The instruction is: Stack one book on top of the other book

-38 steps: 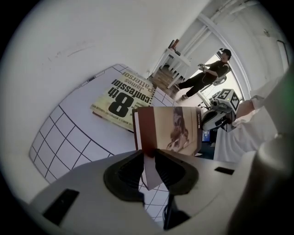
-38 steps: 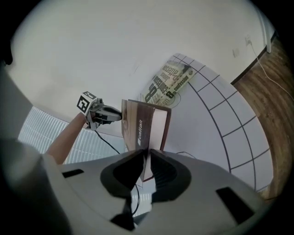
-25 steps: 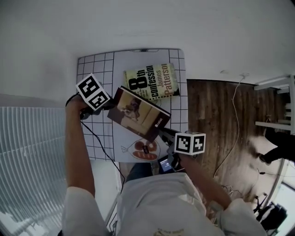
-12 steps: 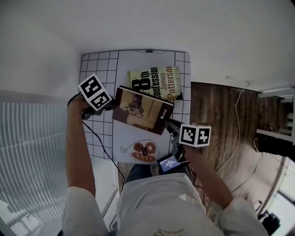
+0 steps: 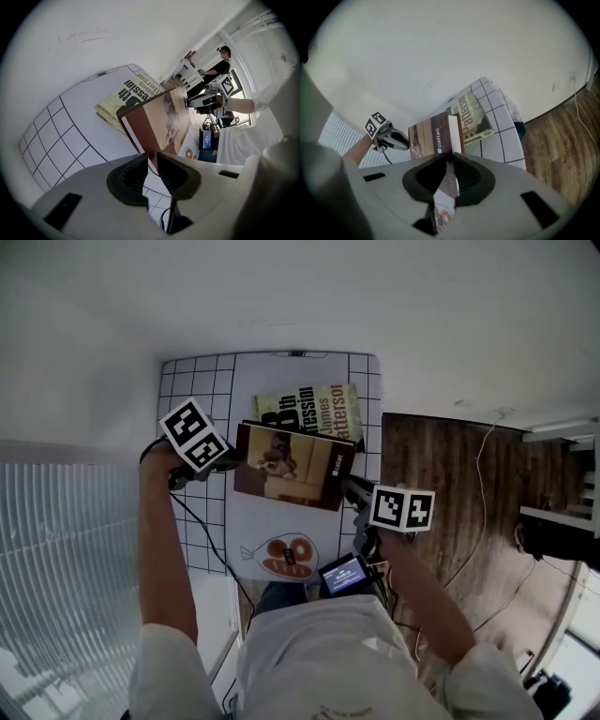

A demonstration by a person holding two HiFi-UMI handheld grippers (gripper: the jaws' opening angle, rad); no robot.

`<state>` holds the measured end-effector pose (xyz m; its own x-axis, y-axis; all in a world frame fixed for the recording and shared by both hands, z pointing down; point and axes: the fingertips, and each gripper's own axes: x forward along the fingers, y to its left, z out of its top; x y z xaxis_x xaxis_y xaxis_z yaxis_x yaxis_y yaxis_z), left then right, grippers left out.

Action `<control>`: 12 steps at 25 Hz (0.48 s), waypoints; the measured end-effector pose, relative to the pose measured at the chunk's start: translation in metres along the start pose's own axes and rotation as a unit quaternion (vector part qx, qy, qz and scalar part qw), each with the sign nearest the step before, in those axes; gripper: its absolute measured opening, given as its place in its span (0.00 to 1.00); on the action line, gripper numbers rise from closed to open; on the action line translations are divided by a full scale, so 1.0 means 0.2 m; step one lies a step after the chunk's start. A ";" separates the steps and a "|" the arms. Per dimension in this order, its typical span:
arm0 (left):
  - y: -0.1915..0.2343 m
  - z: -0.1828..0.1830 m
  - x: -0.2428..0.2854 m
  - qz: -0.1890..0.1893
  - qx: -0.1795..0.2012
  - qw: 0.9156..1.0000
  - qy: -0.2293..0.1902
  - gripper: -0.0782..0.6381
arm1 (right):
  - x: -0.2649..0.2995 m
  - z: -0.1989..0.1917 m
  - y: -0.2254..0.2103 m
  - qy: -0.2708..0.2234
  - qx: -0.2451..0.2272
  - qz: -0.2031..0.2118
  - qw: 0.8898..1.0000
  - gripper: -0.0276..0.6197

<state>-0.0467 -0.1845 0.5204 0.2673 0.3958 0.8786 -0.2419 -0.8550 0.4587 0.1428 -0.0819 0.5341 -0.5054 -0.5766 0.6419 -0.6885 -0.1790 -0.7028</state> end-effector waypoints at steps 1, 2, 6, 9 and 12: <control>0.00 0.01 0.00 -0.001 0.001 1.000 0.000 0.20 | 0.00 0.02 -0.01 -0.002 0.001 -0.001 1.000 0.12; 0.01 0.03 0.01 -0.003 0.002 1.000 0.000 0.21 | 0.00 0.05 -0.02 -0.003 0.000 -0.002 1.000 0.12; 0.01 0.07 0.03 -0.010 0.001 1.000 0.001 0.20 | 0.00 0.14 -0.06 -0.007 -0.009 -0.009 1.000 0.12; 0.02 0.09 0.05 -0.015 0.003 1.000 0.006 0.20 | 0.00 0.23 -0.08 -0.017 -0.012 -0.013 1.000 0.12; 0.03 0.08 0.07 -0.021 0.001 1.000 0.014 0.20 | 0.01 0.30 -0.08 -0.023 -0.015 -0.012 1.000 0.12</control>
<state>-0.0291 -0.1890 0.5337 0.2517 0.4397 0.8622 -0.2288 -0.8386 0.4944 0.1841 -0.1280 0.5292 -0.4648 -0.6080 0.6436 -0.7161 -0.1694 -0.6772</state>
